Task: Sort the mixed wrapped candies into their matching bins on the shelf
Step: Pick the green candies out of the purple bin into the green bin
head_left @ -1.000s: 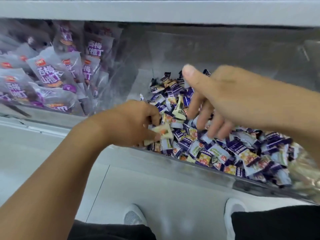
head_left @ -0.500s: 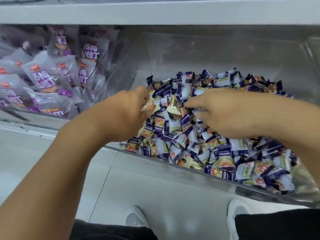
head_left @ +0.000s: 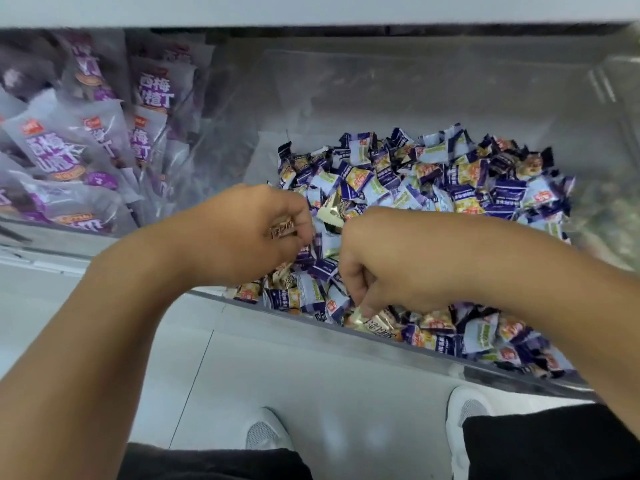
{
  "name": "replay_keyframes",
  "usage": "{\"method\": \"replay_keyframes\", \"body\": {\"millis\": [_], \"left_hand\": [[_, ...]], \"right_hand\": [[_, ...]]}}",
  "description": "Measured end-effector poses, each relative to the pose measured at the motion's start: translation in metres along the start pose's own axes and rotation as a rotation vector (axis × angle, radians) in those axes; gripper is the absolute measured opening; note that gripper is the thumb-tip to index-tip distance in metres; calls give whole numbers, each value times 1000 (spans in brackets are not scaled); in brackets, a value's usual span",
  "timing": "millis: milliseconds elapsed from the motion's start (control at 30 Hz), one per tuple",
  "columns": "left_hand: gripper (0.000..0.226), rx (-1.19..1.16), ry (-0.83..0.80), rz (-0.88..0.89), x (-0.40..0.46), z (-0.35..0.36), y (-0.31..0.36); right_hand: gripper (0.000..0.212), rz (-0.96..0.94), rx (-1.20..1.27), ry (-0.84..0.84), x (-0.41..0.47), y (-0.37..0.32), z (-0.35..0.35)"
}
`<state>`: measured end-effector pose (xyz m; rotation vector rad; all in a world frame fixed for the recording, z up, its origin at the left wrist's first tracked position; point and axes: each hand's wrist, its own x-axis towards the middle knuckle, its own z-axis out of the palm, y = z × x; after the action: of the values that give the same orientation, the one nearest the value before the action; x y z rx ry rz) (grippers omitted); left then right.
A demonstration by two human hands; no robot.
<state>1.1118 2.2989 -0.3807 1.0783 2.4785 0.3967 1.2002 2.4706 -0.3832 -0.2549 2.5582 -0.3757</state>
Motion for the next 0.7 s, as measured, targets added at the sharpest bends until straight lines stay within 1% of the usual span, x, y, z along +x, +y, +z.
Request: {"method": "replay_keyframes", "body": {"millis": [33, 100, 133, 200, 267, 333, 400, 467, 533, 600, 667, 700], "left_hand": [[8, 28, 66, -2, 1, -2, 1], [24, 66, 177, -24, 4, -5, 2], [30, 70, 210, -30, 7, -5, 2], [38, 96, 229, -43, 12, 0, 4], [47, 171, 233, -96, 19, 7, 7], [55, 190, 271, -150, 25, 14, 11], [56, 153, 349, -178, 30, 19, 16], [46, 145, 399, -185, 34, 23, 19], [36, 143, 420, -166, 36, 25, 20], [29, 89, 435, -141, 36, 24, 18], [25, 1, 430, -115, 34, 17, 14], [22, -48, 413, -112, 31, 11, 12]], "right_hand": [[13, 4, 39, 27, -7, 0, -9], [15, 20, 186, 213, -17, 6, -29], [15, 47, 258, 342, -20, 10, -37], [15, 137, 323, 549, -21, 19, -46], [16, 233, 360, 627, -20, 24, -45], [16, 276, 411, 637, -19, 27, -43], [12, 282, 435, 647, -17, 27, -41], [10, 273, 434, 618, -16, 27, -40], [10, 223, 420, 554, -17, 23, -40], [5, 158, 372, 476, -19, 21, -37], [8, 99, 294, 391, -20, 14, -33], [17, 73, 243, 355, -19, 10, -30]]}}
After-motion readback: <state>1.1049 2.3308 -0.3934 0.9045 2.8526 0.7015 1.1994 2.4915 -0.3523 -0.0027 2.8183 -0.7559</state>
